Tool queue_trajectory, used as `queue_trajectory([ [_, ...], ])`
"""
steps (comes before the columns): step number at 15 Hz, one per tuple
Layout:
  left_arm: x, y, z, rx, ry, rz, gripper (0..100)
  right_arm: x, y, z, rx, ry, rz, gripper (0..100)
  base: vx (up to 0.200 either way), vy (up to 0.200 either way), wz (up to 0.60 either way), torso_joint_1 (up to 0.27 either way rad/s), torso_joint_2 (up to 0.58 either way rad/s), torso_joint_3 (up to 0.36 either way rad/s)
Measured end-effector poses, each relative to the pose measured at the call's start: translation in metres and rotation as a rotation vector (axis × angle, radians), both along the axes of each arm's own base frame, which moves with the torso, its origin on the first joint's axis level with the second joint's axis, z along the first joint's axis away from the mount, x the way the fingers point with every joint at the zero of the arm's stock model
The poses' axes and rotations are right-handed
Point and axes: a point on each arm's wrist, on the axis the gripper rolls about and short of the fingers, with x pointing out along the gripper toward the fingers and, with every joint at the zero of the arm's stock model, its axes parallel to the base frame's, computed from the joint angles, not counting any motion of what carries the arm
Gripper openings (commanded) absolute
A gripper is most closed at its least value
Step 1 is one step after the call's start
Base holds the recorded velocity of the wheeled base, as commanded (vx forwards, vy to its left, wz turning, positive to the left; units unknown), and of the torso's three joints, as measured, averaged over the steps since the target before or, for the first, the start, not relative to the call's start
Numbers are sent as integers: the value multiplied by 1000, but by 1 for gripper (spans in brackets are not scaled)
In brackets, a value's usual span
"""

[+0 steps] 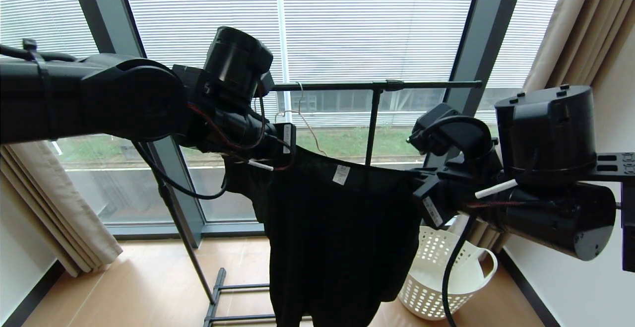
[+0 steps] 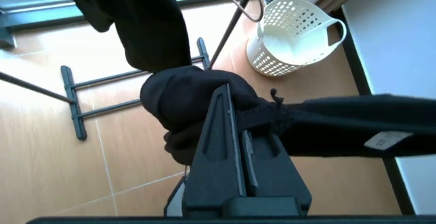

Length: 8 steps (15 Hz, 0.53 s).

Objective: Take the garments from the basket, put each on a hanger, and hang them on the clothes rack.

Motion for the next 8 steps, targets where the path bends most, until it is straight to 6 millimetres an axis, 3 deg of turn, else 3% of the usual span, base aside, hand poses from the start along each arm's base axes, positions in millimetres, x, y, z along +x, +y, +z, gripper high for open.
queue_trajectory([
  [4, 17, -23, 8, -30, -57, -31, 0, -35, 18, -7, -15, 65, 223, 0, 0, 0, 0, 0, 0, 0],
  [8, 20, -40, 5, -38, -64, -63, 0, -53, 41, -9, 59, 115, 284, 0, 0, 0, 0, 0, 0, 0],
])
